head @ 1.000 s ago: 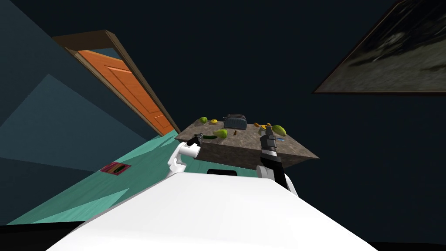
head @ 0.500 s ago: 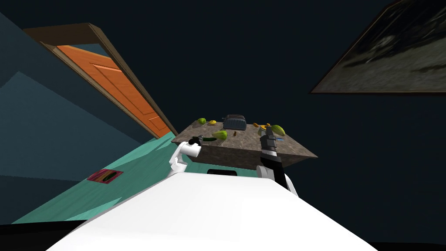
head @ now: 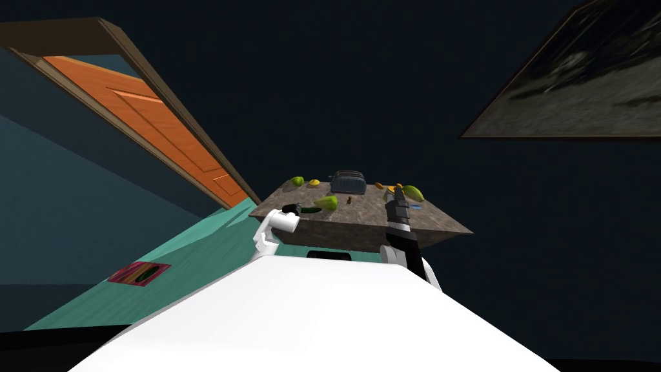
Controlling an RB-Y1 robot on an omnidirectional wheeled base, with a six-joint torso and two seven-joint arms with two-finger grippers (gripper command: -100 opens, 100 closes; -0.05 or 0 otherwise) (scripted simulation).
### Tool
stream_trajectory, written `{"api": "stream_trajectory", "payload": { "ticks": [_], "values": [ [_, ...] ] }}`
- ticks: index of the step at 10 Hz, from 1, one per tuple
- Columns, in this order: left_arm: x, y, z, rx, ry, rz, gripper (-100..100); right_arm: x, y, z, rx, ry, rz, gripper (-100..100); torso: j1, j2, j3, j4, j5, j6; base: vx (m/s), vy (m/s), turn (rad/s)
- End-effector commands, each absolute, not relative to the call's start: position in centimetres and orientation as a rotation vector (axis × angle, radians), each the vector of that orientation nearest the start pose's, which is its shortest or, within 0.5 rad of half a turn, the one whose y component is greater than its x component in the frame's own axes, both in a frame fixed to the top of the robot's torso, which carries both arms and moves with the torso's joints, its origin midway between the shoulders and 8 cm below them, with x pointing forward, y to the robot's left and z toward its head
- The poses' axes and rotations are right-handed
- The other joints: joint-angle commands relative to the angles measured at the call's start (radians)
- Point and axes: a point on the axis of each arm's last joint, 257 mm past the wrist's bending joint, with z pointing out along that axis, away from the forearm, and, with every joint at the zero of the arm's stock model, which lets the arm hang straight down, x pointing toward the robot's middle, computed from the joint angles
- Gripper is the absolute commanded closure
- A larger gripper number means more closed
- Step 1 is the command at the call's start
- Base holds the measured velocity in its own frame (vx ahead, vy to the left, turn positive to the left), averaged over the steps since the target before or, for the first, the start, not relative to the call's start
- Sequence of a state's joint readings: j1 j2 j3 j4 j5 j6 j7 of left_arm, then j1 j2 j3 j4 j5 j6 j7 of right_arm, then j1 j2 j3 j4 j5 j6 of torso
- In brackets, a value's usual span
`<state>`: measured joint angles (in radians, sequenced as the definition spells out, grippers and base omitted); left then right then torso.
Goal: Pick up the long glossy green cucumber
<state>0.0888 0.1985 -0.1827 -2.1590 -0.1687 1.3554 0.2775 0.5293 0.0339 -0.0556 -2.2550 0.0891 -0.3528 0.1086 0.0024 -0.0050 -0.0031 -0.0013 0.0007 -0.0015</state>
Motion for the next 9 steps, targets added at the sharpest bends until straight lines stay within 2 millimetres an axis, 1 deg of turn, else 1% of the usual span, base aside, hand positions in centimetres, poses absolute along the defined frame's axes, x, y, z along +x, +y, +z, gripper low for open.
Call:
{"api": "stream_trajectory", "payload": {
  "ticks": [1,5,6,7,8,9],
  "values": [
    [40.8,26.1,-29.7,-1.81,1.677,-0.481,-100,36.4,-30.5,-2.7,0.735,0.796,1.028,0,0.0,0.0,0.0,0.0,0.0,0.0,0.045,0.022,-0.042],
    [39.3,25.8,-30.9,-1.884,1.694,-0.425,-100,36.4,-30.5,-2.7,0.735,0.796,1.028,0,0.0,0.0,0.0,0.0,0.0,0.0,0.067,0.042,-0.05],
    [39.5,25.8,-30.7,-1.871,1.691,-0.435,-100,36.4,-30.5,-2.7,0.735,0.796,1.028,0,0.0,0.0,0.0,0.0,0.0,0.0,0.035,0.021,-0.011],
    [39.5,25.8,-30.7,-1.875,1.692,-0.432,0,36.4,-30.5,-2.7,0.735,0.796,1.028,0,-0.001,0.001,0.001,0.0,0.0,0.0,0.006,0.004,0.002],
    [40.0,25.9,-31.4,-1.872,1.693,-0.434,-100,36.4,-30.5,-2.7,0.735,0.796,1.028,0,-0.002,0.003,0.002,0.001,-0.001,0.0,0.011,0.003,0.01],
    [40.1,26.0,-31.6,-1.871,1.693,-0.435,-100,36.4,-30.5,-2.7,0.735,0.796,1.028,0,-0.003,0.004,0.002,0.001,-0.001,0.0,0.012,0.003,0.009]
  ]
}}
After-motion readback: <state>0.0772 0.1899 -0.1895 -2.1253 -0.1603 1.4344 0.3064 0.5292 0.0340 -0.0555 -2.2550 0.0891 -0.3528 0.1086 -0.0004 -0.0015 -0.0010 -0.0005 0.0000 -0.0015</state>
